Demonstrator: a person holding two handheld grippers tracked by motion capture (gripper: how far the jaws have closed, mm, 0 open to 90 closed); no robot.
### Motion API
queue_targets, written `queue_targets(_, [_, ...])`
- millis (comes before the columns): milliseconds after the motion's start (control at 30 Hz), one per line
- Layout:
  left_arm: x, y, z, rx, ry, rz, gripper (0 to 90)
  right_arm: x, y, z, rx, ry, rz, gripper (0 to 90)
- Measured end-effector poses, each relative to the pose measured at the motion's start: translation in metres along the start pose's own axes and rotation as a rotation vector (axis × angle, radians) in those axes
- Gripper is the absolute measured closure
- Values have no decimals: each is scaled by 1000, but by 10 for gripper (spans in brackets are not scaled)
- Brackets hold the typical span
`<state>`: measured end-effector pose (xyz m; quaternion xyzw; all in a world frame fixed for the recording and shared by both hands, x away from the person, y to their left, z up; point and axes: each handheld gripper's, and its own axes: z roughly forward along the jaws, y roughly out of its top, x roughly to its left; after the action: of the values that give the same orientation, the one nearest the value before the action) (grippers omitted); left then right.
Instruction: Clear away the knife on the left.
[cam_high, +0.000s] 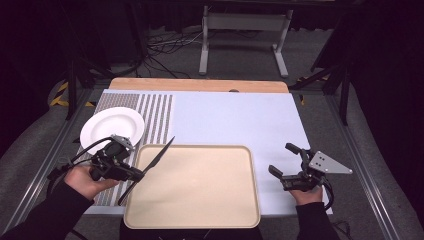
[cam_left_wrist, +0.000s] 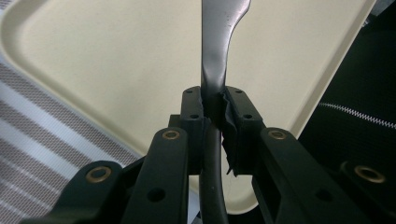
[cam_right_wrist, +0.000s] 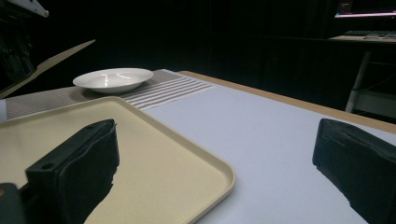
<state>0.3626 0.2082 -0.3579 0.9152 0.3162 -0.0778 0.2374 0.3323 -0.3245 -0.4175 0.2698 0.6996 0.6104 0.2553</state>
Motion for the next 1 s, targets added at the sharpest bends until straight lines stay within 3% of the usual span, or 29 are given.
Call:
queue_targets(367, [-3, 4, 22, 14, -27, -66, 798, 0, 0, -1, -1, 2, 8, 12])
queue_targets(767, [-3, 5, 39, 28, -20, -90, 798, -1, 0, -2, -8, 0, 10, 11])
queue_targets(1000, [3, 3, 49, 37, -34, -121, 798, -2, 0, -3, -6, 3, 13, 12])
